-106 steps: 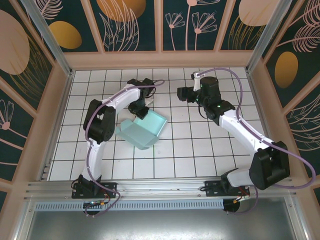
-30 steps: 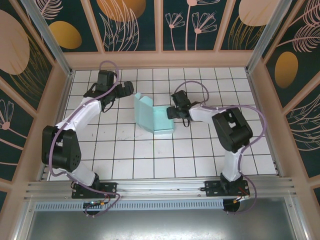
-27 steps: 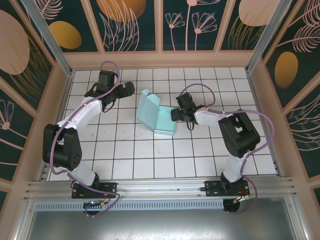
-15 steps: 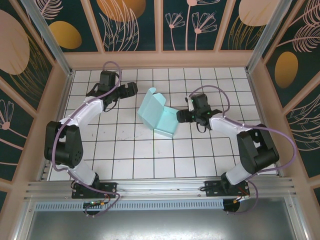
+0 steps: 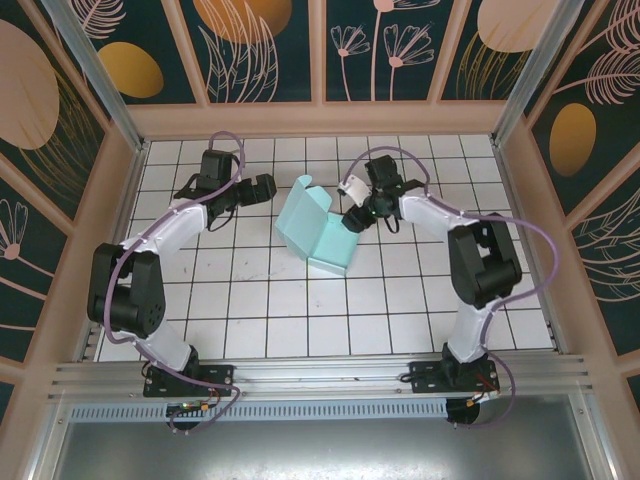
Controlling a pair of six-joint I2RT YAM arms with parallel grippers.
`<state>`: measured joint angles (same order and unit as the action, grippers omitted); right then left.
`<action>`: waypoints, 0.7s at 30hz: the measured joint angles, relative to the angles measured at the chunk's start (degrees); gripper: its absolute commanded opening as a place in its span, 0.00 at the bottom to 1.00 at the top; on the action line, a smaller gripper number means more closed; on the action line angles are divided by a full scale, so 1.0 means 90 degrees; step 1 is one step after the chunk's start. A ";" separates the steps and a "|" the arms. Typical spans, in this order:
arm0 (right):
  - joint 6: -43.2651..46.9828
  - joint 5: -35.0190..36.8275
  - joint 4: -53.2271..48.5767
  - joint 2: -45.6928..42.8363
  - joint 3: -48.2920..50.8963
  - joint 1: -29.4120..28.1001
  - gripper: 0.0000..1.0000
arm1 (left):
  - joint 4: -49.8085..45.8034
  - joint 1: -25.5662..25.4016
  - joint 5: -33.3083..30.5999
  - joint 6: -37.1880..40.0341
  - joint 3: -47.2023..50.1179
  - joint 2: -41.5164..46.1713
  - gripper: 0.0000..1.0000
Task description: Fold the paper box
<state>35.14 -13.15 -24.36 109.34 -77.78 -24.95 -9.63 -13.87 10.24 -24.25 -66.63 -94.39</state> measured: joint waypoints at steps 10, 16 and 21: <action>0.0770 0.0168 -0.1049 0.0799 -0.1018 0.0000 0.35 | 0.0002 0.0000 0.0002 0.0063 0.0034 0.0044 0.99; 0.0923 0.0121 -0.1324 0.1039 -0.1224 0.0000 0.28 | -0.0002 0.0000 -0.0022 0.0097 0.0083 0.0044 0.99; 0.0962 0.0121 -0.1457 0.1168 -0.1292 0.0000 0.21 | 0.0000 0.0000 -0.0022 0.0121 0.0085 0.0044 0.99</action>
<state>43.79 -12.05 -37.47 119.85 -89.41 -24.95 -9.63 -13.87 10.04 -23.16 -65.87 -94.00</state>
